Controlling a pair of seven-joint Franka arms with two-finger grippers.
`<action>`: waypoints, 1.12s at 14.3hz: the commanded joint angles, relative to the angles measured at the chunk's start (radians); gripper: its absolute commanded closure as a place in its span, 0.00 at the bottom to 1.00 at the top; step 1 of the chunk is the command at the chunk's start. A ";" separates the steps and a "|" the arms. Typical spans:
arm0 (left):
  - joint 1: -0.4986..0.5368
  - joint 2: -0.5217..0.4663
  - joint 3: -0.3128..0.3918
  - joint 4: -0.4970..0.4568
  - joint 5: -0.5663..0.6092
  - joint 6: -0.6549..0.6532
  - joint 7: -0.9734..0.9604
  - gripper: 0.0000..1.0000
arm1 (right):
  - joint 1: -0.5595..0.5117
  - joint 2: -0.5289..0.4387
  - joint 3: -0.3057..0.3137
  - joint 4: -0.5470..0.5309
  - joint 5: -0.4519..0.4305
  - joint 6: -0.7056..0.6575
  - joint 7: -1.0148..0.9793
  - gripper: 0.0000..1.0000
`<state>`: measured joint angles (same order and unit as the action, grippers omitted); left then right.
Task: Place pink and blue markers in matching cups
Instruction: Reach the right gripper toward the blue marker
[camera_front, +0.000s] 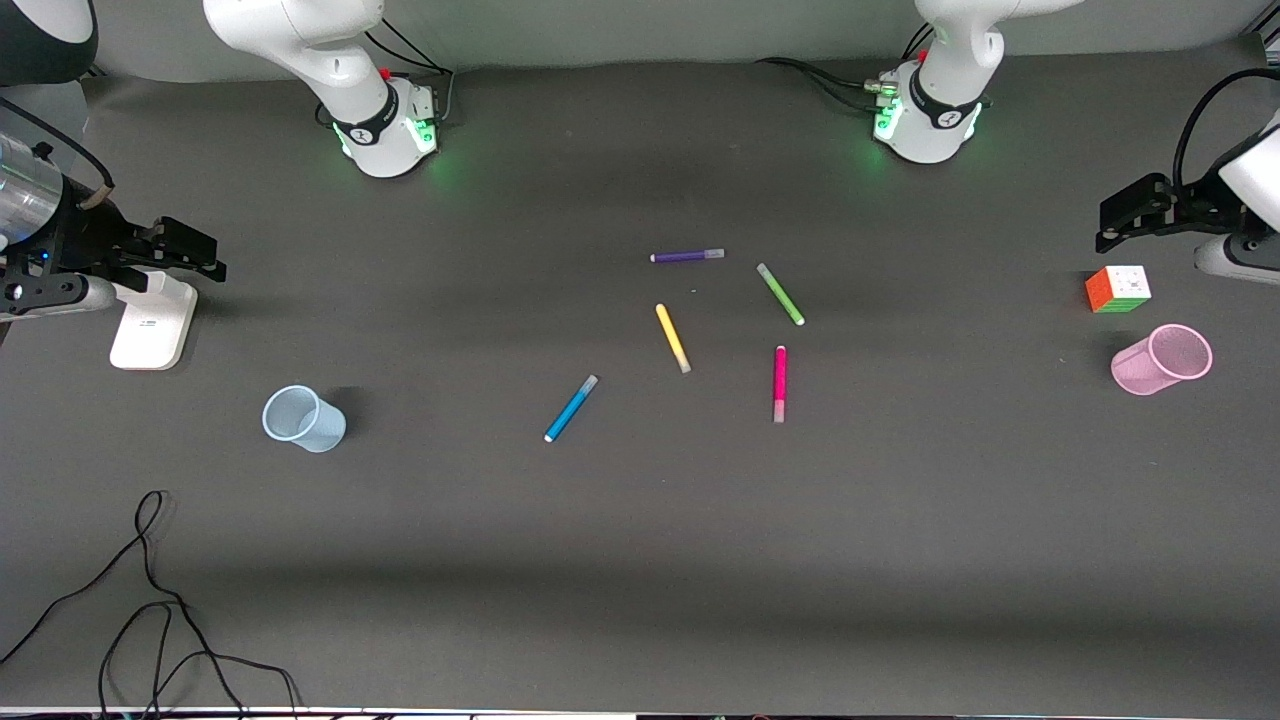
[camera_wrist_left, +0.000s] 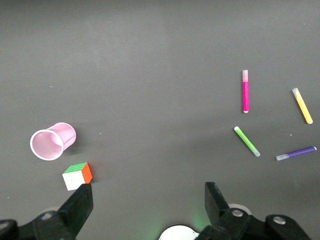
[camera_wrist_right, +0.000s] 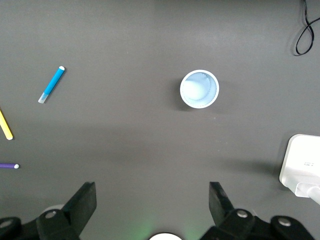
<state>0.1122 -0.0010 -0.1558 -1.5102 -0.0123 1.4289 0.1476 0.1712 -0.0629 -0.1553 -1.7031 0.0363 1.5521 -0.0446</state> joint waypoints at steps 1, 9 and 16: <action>0.003 -0.020 0.007 -0.012 -0.008 0.019 0.003 0.00 | 0.007 0.002 0.000 0.017 -0.018 -0.015 0.055 0.00; 0.004 -0.017 0.038 -0.015 -0.009 0.016 0.004 0.00 | 0.008 0.026 0.016 0.023 -0.003 -0.033 0.086 0.00; 0.004 -0.014 0.038 -0.007 -0.006 0.019 0.003 0.00 | 0.022 0.170 0.098 0.118 0.039 -0.035 0.232 0.00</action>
<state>0.1151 -0.0010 -0.1189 -1.5101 -0.0130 1.4352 0.1479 0.1863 0.0220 -0.0836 -1.6704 0.0525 1.5319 0.1301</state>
